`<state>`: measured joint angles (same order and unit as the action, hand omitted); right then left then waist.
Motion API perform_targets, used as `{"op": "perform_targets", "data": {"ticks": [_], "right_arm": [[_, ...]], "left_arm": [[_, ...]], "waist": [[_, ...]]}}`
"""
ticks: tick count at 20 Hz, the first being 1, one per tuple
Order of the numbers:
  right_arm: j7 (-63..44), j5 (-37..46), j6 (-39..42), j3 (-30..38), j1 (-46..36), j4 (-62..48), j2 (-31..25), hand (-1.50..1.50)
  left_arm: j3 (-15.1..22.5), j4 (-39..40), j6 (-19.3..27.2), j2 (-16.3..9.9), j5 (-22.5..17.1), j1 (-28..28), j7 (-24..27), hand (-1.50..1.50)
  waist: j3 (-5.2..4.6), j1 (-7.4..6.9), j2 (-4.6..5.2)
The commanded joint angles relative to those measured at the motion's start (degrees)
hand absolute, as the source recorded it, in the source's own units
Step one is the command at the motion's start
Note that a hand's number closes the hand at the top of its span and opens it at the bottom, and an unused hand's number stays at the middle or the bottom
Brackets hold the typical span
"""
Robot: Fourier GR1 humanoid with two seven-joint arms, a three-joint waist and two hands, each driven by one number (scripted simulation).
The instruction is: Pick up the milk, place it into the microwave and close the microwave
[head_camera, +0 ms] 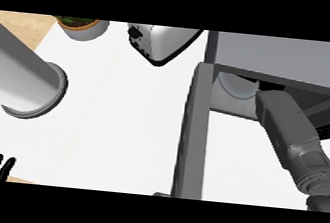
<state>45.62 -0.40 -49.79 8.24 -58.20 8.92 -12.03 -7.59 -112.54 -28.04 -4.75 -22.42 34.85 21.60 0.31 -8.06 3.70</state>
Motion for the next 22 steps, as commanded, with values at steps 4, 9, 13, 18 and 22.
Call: {"op": "perform_targets", "data": {"ticks": [4,9,13,18,22], "right_arm": [[-8.55,4.52,-15.23,-2.65,5.26,-8.56,-4.85,-1.50],[-18.86,9.30,-19.87,-7.07,6.28,-8.76,-5.06,-1.50],[-14.79,13.45,-8.09,-11.28,0.43,-8.30,0.62,-1.50],[-14.20,13.62,-4.15,-11.44,-0.86,-7.89,2.76,-1.50],[-14.71,13.51,-0.99,-11.33,-2.19,-8.18,3.52,-1.50]], "left_arm": [[0.19,0.51,-0.13,-0.21,0.81,-1.62,0.37,-1.50],[0.07,0.56,-0.03,-0.93,1.10,-2.43,-0.47,-1.50],[-0.29,1.24,0.24,-1.41,1.14,-3.68,-1.08,-1.50],[-0.37,2.79,0.37,-1.18,1.35,-5.18,-0.69,-1.50],[0.12,3.43,0.22,-0.59,2.17,-5.65,0.31,-1.50]], "waist": [[-0.81,-0.50,1.88],[-0.57,-2.33,1.88],[0.02,-2.85,0.58],[0.08,-2.38,0.78],[0.05,-2.73,0.82]]}}
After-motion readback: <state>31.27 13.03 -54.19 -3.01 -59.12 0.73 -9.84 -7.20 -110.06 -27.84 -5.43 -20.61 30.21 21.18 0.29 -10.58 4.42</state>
